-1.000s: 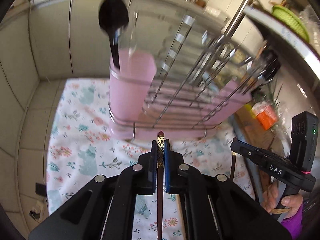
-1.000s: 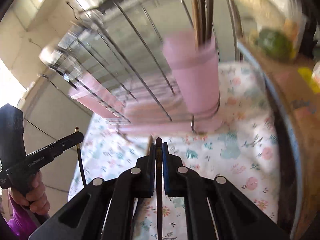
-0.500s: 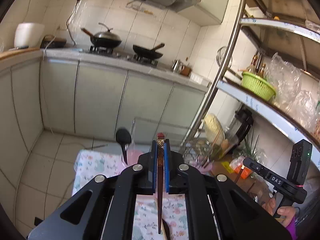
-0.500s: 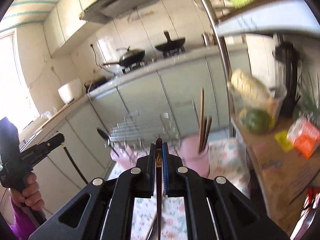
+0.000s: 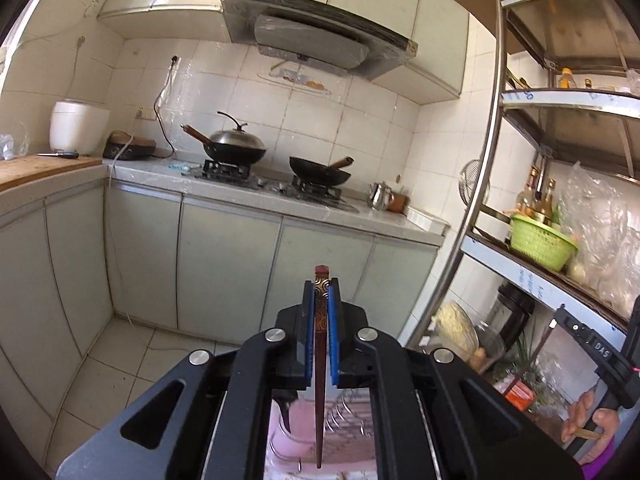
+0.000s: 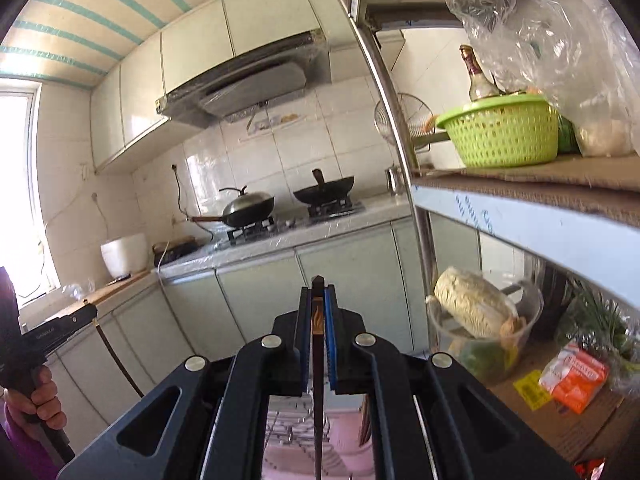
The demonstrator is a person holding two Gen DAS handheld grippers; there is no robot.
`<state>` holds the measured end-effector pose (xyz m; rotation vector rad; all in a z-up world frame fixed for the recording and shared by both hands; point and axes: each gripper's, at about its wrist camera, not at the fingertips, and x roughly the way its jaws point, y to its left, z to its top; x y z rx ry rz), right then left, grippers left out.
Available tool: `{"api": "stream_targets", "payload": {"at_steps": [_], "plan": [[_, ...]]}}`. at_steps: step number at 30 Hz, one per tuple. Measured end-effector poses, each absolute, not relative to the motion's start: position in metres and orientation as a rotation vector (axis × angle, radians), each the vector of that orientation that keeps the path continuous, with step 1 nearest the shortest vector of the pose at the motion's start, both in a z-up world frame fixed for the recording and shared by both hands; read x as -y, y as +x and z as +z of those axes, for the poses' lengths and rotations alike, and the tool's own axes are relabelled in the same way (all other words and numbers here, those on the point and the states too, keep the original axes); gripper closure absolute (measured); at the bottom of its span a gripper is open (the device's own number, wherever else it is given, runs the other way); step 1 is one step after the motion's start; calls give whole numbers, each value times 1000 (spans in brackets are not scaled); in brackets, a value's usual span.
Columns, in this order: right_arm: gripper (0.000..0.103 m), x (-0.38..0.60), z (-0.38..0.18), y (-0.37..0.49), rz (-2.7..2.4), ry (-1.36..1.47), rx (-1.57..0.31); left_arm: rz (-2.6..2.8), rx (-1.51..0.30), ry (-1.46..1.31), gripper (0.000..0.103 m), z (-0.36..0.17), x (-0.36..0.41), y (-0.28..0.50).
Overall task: Organize utensils
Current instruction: 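Lower the chopsticks into the pink cups and open both tools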
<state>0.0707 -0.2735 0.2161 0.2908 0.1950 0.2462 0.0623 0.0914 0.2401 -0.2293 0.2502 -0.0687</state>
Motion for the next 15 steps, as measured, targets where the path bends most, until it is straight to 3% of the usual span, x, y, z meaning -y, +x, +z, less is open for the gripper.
{"api": "stream_targets", "payload": {"at_steps": [15], "plan": [[97,262,206,134,193,209,-190,-30,-297,-176,98,202,-95,126]]}}
